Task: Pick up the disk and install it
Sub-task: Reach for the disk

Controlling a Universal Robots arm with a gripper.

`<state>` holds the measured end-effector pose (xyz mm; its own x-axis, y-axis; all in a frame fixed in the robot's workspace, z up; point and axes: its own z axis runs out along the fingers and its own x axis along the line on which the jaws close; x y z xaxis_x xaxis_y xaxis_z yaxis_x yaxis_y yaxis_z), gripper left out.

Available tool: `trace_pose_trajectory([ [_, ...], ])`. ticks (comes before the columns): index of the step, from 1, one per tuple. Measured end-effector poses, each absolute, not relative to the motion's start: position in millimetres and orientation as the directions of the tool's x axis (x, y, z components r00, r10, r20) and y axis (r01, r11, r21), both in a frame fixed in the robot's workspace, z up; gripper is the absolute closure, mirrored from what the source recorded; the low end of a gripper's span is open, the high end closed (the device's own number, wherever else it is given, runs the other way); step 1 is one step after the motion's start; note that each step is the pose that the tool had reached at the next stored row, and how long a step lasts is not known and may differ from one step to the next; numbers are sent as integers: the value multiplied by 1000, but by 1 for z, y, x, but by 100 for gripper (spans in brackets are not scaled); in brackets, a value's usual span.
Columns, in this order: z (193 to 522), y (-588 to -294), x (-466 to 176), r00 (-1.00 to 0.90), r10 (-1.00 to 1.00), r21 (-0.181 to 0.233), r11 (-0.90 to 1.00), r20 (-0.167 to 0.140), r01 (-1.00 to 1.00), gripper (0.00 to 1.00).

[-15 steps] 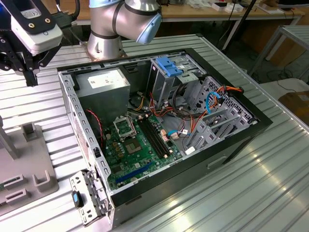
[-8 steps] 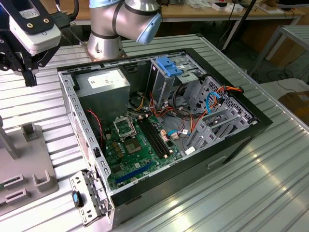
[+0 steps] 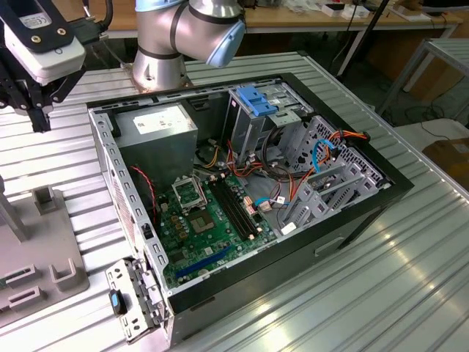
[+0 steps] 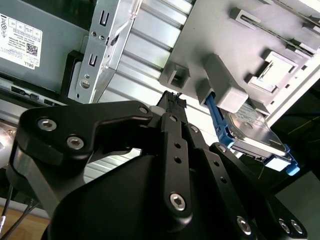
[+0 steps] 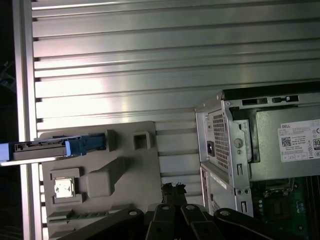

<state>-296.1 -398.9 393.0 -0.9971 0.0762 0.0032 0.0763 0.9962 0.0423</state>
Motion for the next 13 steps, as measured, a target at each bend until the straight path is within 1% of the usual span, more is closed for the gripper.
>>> trace_pose_trajectory([
  [7, 393, -399, -317, -997, 76, 42, 996, 3, 76, 89],
  [13, 393, -399, -321, -997, 76, 42, 996, 3, 76, 89],
])
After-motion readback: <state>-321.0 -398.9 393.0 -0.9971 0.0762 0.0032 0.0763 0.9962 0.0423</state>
